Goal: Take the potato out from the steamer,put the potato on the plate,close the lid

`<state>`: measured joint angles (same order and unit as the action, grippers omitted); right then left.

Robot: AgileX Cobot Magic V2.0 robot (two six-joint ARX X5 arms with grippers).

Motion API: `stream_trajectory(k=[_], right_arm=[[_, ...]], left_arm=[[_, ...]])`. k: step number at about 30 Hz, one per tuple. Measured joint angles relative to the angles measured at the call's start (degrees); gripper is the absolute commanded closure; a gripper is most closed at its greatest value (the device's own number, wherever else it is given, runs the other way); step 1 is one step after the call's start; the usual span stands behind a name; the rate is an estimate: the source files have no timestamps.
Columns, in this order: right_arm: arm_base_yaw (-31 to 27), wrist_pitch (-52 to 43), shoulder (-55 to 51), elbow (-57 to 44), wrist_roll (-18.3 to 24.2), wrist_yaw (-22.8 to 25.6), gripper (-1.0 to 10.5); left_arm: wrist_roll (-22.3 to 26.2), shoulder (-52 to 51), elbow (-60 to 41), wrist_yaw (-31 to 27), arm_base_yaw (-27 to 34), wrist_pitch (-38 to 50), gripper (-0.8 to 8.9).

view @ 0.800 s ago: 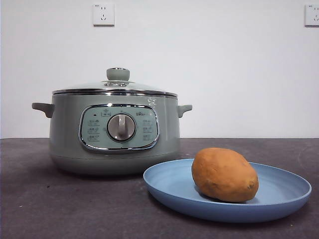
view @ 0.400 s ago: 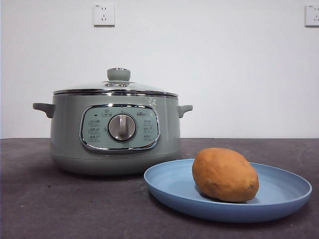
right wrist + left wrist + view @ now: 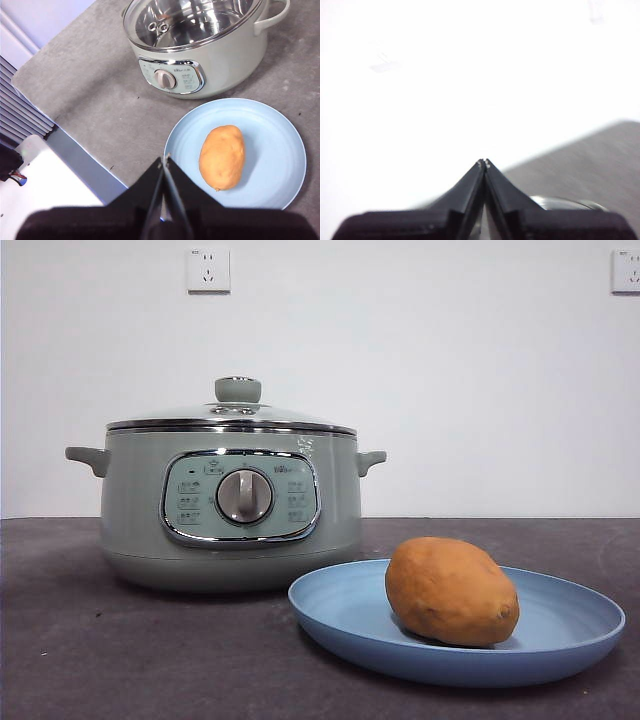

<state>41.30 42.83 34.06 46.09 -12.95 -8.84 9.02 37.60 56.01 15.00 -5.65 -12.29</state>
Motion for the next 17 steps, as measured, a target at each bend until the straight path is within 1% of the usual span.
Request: stream_trajectory(k=[2,5,8,14,17], right_arm=[[0.0,0.0,0.0,0.0,0.0,0.0,9.5],[0.0,0.0,0.0,-0.02,0.0,0.0,9.5],[0.0,0.0,0.0,-0.02,0.0,0.0,9.5],[0.0,0.0,0.0,0.0,0.0,0.0,9.5],[0.0,0.0,0.0,-0.02,0.0,0.0,9.5]], left_arm=[[0.02,-4.63,-6.97,-0.07,2.67,6.12,8.17],[0.02,-10.29,-16.22,-1.38,5.25,10.99,8.17],[-0.02,-16.31,-25.75,-2.93,6.99,12.63,8.17],[-0.15,-25.68,-39.15,-3.48,8.0,13.68,8.17],[-1.27,-29.27,-44.74,-3.5,8.15,13.66,8.17]])
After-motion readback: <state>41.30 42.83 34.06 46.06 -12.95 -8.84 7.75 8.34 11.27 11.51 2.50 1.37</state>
